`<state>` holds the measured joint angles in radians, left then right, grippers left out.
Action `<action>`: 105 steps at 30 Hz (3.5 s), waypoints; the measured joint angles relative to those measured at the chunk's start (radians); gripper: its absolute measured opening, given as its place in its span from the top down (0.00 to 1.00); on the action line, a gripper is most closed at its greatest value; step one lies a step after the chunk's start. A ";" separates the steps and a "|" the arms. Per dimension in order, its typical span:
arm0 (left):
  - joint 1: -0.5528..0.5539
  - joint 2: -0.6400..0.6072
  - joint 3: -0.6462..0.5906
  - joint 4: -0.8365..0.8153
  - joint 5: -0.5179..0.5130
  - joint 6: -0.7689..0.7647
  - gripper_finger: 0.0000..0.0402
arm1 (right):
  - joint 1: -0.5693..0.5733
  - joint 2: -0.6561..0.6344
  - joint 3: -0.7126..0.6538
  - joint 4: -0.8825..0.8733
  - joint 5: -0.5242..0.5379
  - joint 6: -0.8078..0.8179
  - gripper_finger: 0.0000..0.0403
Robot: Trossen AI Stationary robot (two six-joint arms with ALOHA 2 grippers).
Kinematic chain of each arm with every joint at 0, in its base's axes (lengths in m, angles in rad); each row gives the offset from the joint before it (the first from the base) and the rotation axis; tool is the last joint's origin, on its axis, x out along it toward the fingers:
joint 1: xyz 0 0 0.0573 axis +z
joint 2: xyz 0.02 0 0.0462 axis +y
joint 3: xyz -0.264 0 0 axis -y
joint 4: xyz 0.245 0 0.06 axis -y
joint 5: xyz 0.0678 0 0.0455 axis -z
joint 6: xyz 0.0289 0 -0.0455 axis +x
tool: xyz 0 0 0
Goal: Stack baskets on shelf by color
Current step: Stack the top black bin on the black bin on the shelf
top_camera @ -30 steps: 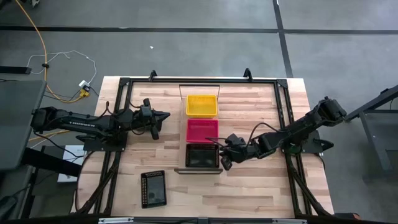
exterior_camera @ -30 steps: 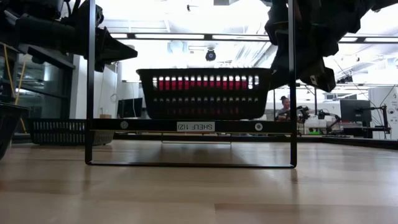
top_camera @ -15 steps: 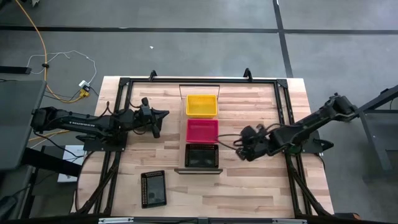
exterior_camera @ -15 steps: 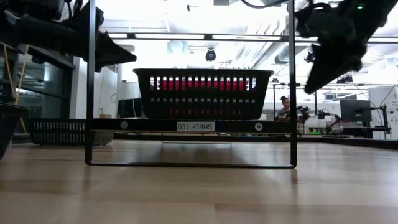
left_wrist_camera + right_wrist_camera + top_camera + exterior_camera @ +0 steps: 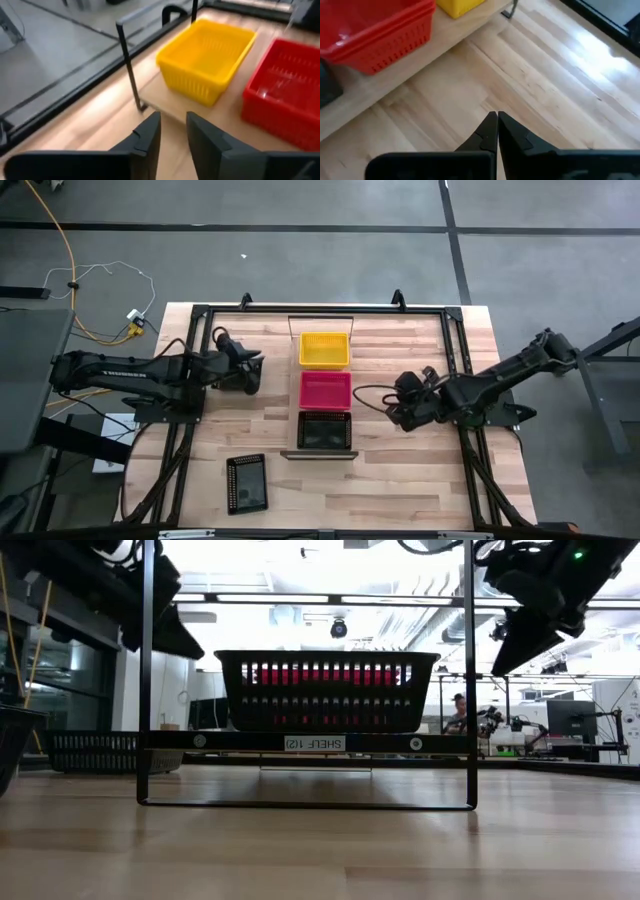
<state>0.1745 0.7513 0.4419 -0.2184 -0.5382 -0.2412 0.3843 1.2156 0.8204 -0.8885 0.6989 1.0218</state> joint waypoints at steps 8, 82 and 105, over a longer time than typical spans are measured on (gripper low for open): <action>0.000 0.000 0.000 -0.085 0.003 -0.018 0.73 | -0.152 0.000 -0.001 0.277 -0.185 -0.322 1.00; 0.382 0.220 0.367 -0.880 0.054 -0.473 0.44 | -0.652 0.103 -0.399 1.150 -0.373 -0.617 1.00; 0.333 0.332 0.172 -0.877 0.127 -0.728 0.44 | -0.652 0.264 -0.399 1.361 -0.498 -0.637 1.00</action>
<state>0.5079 1.0828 0.6144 -1.0950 -0.4110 -0.9688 -0.2672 1.4792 0.4210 0.4724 0.2012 0.3847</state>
